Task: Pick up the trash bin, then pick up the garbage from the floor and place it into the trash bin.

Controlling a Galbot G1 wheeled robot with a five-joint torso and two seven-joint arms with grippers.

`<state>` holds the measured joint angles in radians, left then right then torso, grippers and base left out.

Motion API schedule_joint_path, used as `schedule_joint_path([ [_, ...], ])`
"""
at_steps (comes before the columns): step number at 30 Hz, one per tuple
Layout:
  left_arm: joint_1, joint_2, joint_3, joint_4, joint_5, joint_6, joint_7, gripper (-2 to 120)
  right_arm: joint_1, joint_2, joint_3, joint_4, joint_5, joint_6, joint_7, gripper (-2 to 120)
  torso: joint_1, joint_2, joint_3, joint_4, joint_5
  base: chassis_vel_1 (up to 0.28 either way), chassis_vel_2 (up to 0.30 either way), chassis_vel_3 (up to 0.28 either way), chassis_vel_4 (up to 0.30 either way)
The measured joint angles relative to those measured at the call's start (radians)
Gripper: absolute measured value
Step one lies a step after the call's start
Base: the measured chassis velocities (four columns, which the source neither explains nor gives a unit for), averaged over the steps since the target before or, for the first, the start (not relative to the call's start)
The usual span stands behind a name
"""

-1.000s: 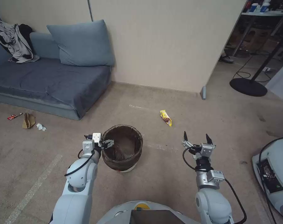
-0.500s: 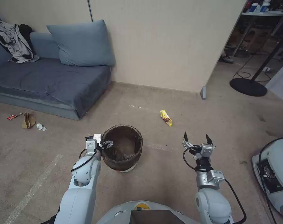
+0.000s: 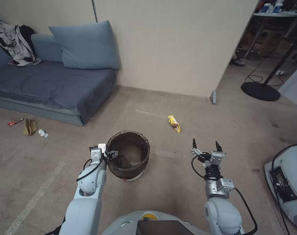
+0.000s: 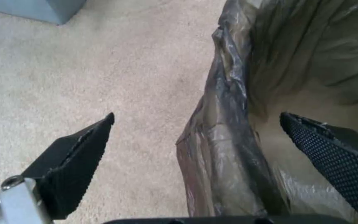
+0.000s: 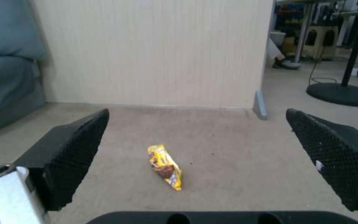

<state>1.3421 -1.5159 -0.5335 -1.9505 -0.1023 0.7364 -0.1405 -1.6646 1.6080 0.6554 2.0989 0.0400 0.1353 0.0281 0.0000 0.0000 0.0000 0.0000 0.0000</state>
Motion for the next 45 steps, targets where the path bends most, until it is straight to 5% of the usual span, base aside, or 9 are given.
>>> schedule_joint_path([
  [7,0.001,-0.001,0.000,0.010,-0.003,-0.003,-0.005,87,0.000,0.000,-0.002,0.000,-0.001,0.001,0.000,100,0.000,0.000,0.000,0.0000,0.0002,0.000,0.000,0.000,0.000],
  [27,0.007,-0.004,0.004,0.001,-0.014,-0.001,0.009,11,0.004,0.000,-0.003,-0.002,-0.002,0.007,-0.001,100,0.000,0.000,0.000,-0.0001,-0.0001,0.000,0.000,0.000,0.000],
  [38,0.033,-0.006,-0.004,-0.043,-0.014,-0.010,0.025,7,0.002,0.000,0.002,0.013,0.003,0.000,0.005,100,0.000,0.000,0.000,-0.0001,-0.0005,0.000,0.000,0.000,0.000],
  [45,0.088,0.002,-0.019,-0.200,-0.036,-0.057,0.025,3,0.001,0.000,0.005,0.032,0.007,-0.013,0.009,100,0.000,0.000,0.000,0.0004,0.0000,0.000,0.000,0.000,0.000],
])
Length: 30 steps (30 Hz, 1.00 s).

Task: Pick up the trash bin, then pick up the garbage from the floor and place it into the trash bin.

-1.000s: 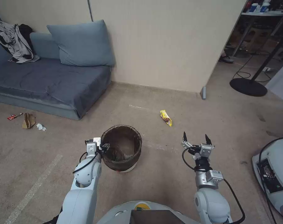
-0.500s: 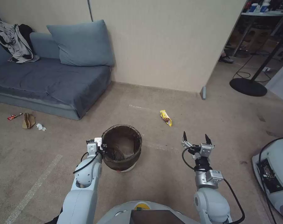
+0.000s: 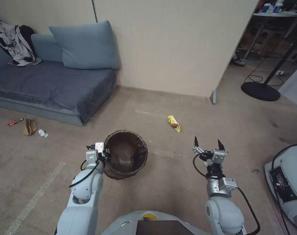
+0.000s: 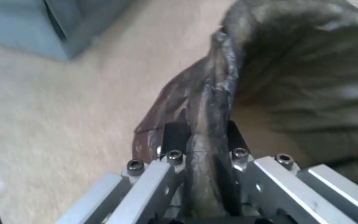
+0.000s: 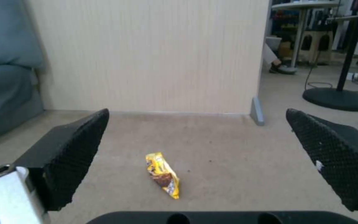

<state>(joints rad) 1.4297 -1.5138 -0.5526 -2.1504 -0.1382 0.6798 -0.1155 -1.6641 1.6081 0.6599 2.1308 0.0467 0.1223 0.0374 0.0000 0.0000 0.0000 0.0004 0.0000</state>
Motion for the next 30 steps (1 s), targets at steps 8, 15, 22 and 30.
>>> schedule_joint_path([
  [8,0.029,0.012,-0.012,-0.160,-0.006,-0.043,-0.003,3,-0.008,0.000,-0.005,0.014,-0.002,-0.001,0.000,100,0.000,0.000,0.000,-0.0002,-0.0001,0.000,0.000,0.000,0.000],
  [15,0.040,0.015,-0.012,-0.216,-0.005,-0.044,-0.003,3,-0.021,0.000,-0.001,0.025,-0.003,0.000,0.000,100,0.000,0.000,0.000,-0.0005,-0.0001,0.000,0.000,0.000,0.000],
  [22,0.050,0.022,-0.017,-0.238,0.004,-0.045,0.001,3,-0.028,0.000,0.001,0.034,-0.005,0.005,0.000,100,0.000,0.000,0.000,-0.0004,-0.0001,0.000,0.000,0.000,0.000],
  [30,0.054,0.022,-0.018,-0.238,0.031,-0.049,0.014,3,-0.030,0.000,-0.001,0.040,-0.010,0.006,0.000,100,0.000,0.000,0.000,-0.0004,-0.0001,0.000,0.000,0.000,0.000],
])
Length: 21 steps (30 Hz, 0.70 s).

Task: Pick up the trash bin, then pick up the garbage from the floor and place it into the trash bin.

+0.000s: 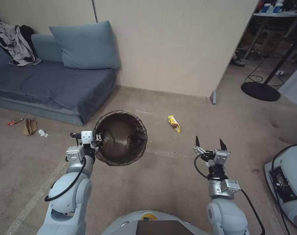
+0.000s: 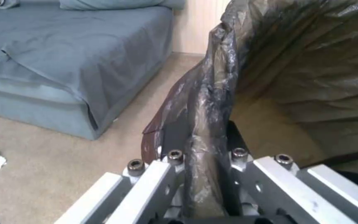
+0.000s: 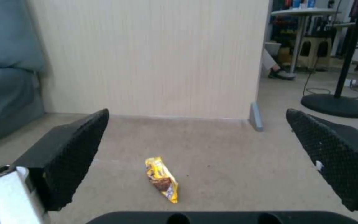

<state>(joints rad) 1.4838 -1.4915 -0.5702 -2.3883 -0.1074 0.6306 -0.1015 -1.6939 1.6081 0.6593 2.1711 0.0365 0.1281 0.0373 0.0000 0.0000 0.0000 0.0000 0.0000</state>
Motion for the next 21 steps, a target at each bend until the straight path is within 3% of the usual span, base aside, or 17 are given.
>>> schedule_joint_path([
  [21,-0.007,0.000,0.001,0.014,0.000,-0.001,0.015,3,0.006,0.000,-0.004,-0.004,-0.007,-0.005,0.000,100,0.000,0.000,0.000,-0.0001,0.0000,0.000,0.000,0.000,0.000],
])
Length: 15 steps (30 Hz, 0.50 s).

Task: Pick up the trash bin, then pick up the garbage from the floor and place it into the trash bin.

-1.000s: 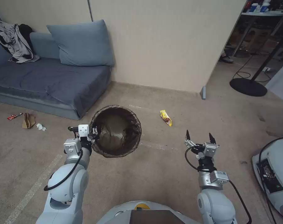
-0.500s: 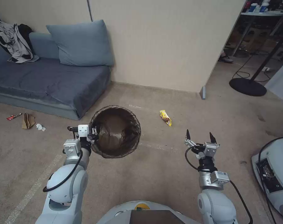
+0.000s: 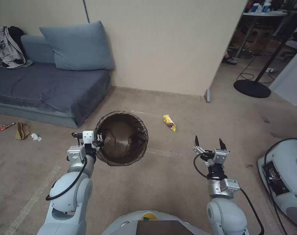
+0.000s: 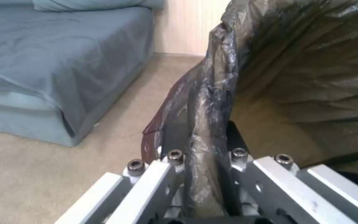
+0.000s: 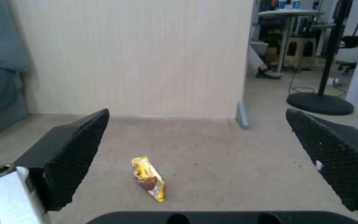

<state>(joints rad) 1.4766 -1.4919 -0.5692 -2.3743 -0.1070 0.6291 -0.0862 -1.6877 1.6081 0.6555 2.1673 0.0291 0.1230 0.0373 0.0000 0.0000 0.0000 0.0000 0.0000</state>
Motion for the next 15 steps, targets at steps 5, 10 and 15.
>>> schedule_joint_path([
  [5,0.000,-0.003,-0.008,0.020,-0.009,-0.009,-0.005,3,0.000,0.000,0.003,-0.004,-0.001,-0.007,0.000,100,0.000,0.000,0.000,0.0001,0.0000,0.000,0.000,0.000,0.000],
  [10,0.000,-0.002,-0.017,0.024,-0.011,-0.010,-0.005,3,0.000,0.000,0.004,-0.004,-0.002,-0.011,0.000,100,0.000,0.000,0.000,0.0001,0.0000,0.000,0.000,0.000,0.000],
  [15,0.001,-0.002,-0.018,0.026,-0.010,-0.012,-0.004,3,0.002,0.000,0.002,-0.006,-0.002,-0.012,-0.002,100,0.000,0.000,0.000,0.0001,0.0000,0.000,0.000,0.000,0.000],
])
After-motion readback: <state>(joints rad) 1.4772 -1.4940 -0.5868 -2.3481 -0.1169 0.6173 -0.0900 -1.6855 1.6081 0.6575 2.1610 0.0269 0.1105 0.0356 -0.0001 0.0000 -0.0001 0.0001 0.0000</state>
